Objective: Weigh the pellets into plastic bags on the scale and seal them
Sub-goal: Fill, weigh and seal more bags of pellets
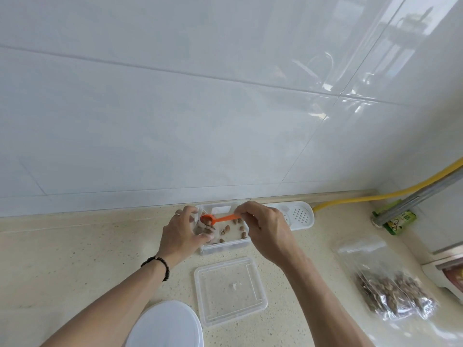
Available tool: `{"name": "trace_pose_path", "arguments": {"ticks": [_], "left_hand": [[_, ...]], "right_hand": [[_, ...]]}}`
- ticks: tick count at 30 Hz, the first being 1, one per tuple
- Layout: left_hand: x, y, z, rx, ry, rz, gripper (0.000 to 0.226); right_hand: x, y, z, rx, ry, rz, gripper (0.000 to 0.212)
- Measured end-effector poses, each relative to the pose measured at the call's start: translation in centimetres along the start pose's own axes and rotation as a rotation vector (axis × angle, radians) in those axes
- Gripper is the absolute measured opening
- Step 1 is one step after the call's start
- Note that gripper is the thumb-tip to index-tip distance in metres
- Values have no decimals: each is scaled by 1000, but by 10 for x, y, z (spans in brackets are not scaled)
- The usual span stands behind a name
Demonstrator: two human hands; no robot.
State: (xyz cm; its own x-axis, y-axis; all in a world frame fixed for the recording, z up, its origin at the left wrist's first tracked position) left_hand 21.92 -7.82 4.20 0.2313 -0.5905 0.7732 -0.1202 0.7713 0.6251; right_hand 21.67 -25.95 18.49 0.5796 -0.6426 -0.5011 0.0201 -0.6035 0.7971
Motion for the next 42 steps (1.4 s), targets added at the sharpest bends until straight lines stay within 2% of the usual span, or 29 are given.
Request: {"name": "trace_pose_path", "arguments": {"ticks": [2, 7, 15, 17, 20, 24, 29, 32, 37, 42], "left_hand": [[0, -2, -2, -2, -10, 30, 68], [-6, -5, -5, -2, 15, 30, 69], [-18, -6, -7, 18, 25, 21, 67], [-20, -7, -9, 13, 31, 23, 68], [-23, -6, -10, 19, 39, 19, 70], [-26, 1, -6, 53, 42, -11, 73], [-33, 3, -2, 28, 19, -74, 73], [-31, 1, -2, 23, -8, -78, 74], [-31, -3, -6, 6, -30, -104, 77], [-32, -3, -7, 14, -24, -100, 80]], "right_hand": [[-1, -1, 0, -5, 27, 15, 18], [16, 9, 3, 140, -79, -103, 19], [41, 4, 5, 214, -251, -294, 26], [44, 0, 3, 183, -275, -346, 29], [49, -3, 3, 213, -301, -343, 23], [85, -10, 10, 329, -462, -268, 22], [134, -51, 29, 253, -667, -189, 24], [137, -68, 30, 209, -664, -247, 23], [129, -90, 21, -23, -577, -411, 23], [128, -97, 22, -82, -620, -458, 22]]}}
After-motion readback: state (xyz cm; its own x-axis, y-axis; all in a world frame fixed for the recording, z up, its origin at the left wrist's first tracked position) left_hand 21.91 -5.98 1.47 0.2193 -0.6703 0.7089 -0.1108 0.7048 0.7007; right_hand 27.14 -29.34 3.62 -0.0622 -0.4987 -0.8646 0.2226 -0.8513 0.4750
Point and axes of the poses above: each hand's wrist, its own z-axis away from the middle knuckle, its own y-axis out of the back of the hand, x = y × z, the point moved 7 cm from there along -z, towards the middle knuckle, and after that the axes turned 5 degrees about y, right-handed, at the moved point
